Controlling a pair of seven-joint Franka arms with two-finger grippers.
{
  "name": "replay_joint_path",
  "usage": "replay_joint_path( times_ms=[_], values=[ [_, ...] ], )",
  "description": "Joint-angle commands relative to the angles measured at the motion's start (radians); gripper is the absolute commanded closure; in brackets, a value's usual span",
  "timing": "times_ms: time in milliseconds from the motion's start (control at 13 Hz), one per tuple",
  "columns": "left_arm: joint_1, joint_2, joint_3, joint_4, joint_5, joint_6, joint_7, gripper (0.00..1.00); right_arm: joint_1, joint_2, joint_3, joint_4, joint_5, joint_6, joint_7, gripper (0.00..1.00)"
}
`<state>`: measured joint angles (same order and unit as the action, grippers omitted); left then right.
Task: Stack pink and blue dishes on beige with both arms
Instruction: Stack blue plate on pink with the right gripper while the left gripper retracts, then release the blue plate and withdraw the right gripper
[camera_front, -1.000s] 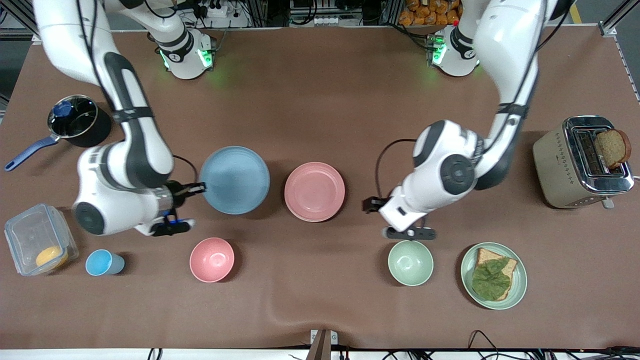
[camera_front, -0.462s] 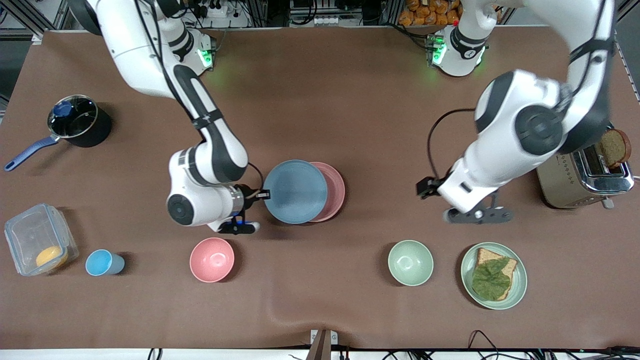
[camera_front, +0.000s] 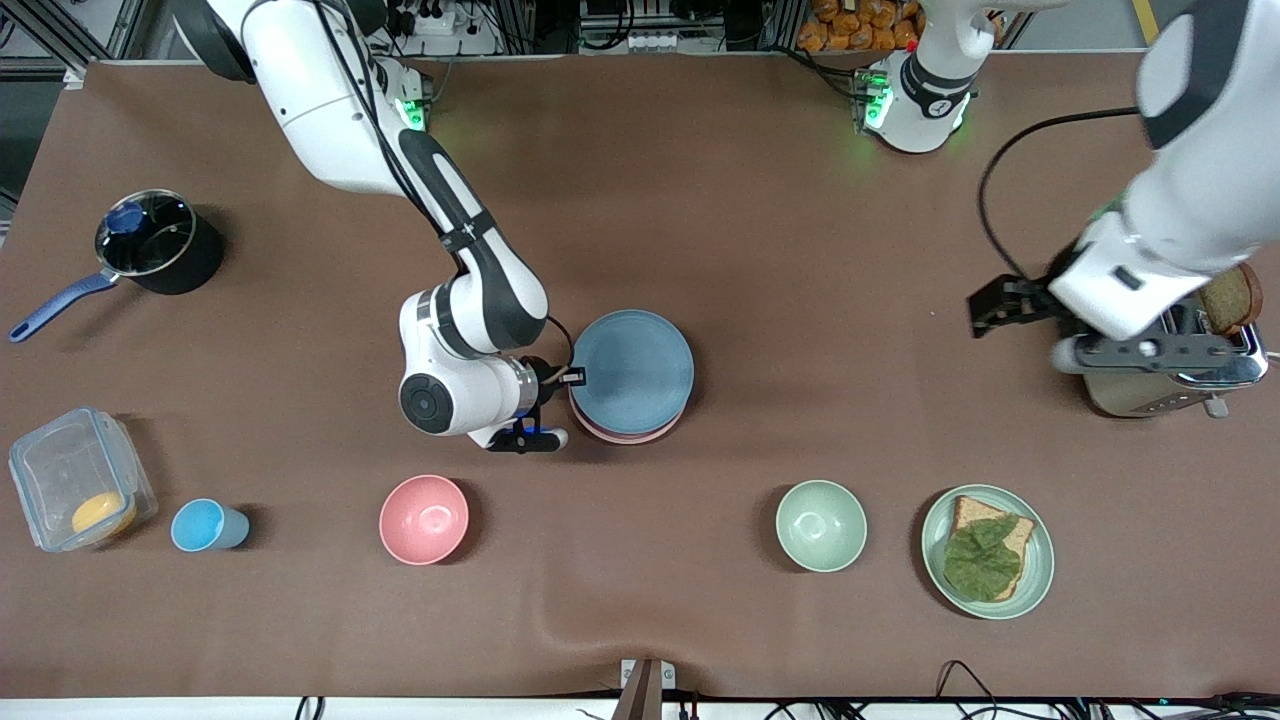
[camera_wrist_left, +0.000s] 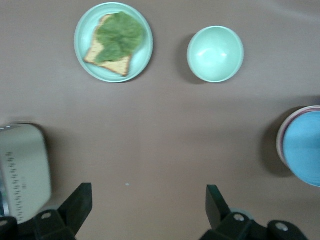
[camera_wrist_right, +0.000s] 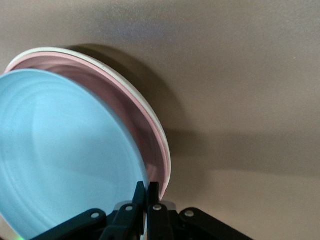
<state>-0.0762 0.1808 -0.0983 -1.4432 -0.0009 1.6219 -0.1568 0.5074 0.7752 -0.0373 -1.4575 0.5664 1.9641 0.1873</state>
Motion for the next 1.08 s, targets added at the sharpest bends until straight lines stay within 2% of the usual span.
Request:
replay_joint_path(
  times_ms=[0,154,385,615,1000],
  values=[
    [0.056,-0.099,0.060,-0.171,-0.033,0.054,0.060,0.00,-0.007,0.006,-0.010,0.019,0.021,-0.010,-0.005,0.00],
    [0.070,-0.193,0.072,-0.304,-0.034,0.159,0.068,0.00,-0.023,-0.002,-0.013,0.025,0.024,-0.013,-0.006,0.00],
    [0.070,-0.204,0.075,-0.307,-0.037,0.162,0.068,0.00,-0.084,-0.024,-0.016,0.054,0.015,-0.051,-0.008,0.00],
    [0.070,-0.188,0.074,-0.269,-0.036,0.130,0.066,0.00,-0.193,-0.048,-0.041,0.097,-0.023,-0.224,-0.009,0.00],
    [0.068,-0.182,0.066,-0.264,-0.036,0.125,0.065,0.00,-0.302,-0.175,-0.055,0.115,-0.290,-0.332,-0.011,0.00]
  ],
)
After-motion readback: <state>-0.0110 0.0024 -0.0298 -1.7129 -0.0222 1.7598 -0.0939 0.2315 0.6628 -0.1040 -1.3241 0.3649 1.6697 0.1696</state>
